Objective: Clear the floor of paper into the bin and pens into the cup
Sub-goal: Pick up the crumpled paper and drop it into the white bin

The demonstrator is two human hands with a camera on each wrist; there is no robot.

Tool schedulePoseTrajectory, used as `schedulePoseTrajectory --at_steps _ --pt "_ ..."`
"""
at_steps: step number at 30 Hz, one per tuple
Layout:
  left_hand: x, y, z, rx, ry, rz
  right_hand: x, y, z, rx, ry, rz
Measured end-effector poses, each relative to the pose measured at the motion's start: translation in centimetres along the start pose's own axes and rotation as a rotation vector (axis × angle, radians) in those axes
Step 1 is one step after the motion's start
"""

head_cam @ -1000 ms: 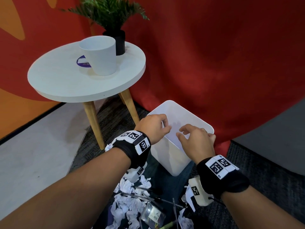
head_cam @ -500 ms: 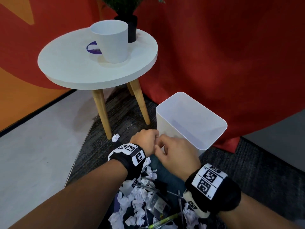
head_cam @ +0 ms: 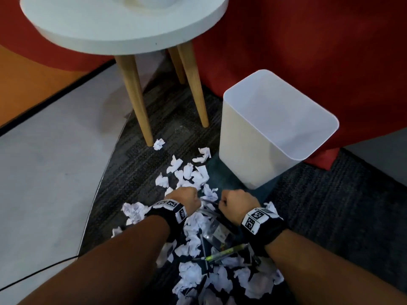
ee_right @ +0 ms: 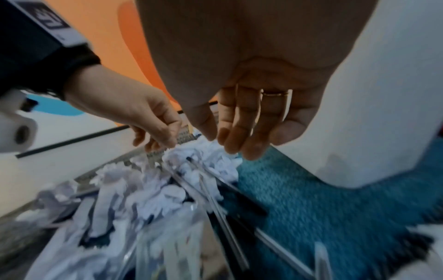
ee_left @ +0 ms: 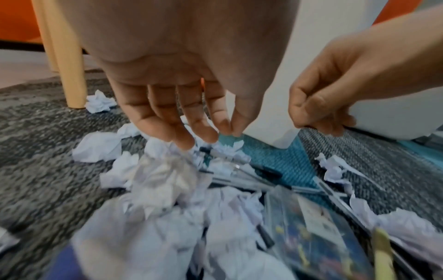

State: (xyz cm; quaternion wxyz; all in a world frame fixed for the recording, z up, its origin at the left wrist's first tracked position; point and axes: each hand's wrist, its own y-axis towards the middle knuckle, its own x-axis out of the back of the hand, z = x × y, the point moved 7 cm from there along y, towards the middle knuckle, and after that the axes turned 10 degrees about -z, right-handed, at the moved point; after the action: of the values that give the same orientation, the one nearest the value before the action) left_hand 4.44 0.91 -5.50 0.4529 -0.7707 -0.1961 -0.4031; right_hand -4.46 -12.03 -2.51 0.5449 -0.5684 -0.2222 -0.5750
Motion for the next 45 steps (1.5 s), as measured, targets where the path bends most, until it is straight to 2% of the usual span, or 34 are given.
schedulePoseTrajectory --at_steps 4,7,10,13,17,21,25,28,34,40,45 --pt "-2.3 -0.4 1.2 -0.020 0.034 0.032 -4.0 -0.5 -2.0 -0.082 -0.007 0.211" --pt "-3.7 -0.5 1.6 -0.086 0.098 0.040 -6.1 -0.5 -2.5 -0.098 -0.001 0.265" --pt "-4.0 -0.1 1.7 -0.141 0.150 -0.041 -7.3 0.1 -2.2 -0.092 0.048 0.187" --pt "-4.4 0.2 1.8 -0.133 0.167 -0.098 -7.3 1.5 -1.9 -0.102 0.092 0.050" --pt "-4.6 0.5 2.0 -0.110 0.101 -0.133 -6.8 4.3 -0.9 -0.094 0.101 -0.032" --pt "-4.4 0.8 3.0 -0.053 0.031 -0.126 -6.8 6.3 0.1 -0.138 0.150 0.007" --pt "-4.0 0.5 4.3 -0.005 0.060 -0.151 -7.7 6.9 0.7 -0.131 0.144 0.096" --pt "-4.2 0.4 5.4 0.089 -0.019 -0.084 -8.4 6.7 0.8 -0.104 0.096 0.122" --pt "-3.6 0.7 5.3 0.082 -0.066 -0.053 -7.4 6.7 0.1 -0.101 0.079 0.016" --pt "-1.9 1.4 4.5 0.089 -0.042 -0.037 -4.7 7.0 -0.3 -0.098 0.193 -0.102" --pt "0.7 1.4 2.7 0.069 -0.053 -0.101 -0.8 7.2 0.3 -0.051 0.244 -0.193"
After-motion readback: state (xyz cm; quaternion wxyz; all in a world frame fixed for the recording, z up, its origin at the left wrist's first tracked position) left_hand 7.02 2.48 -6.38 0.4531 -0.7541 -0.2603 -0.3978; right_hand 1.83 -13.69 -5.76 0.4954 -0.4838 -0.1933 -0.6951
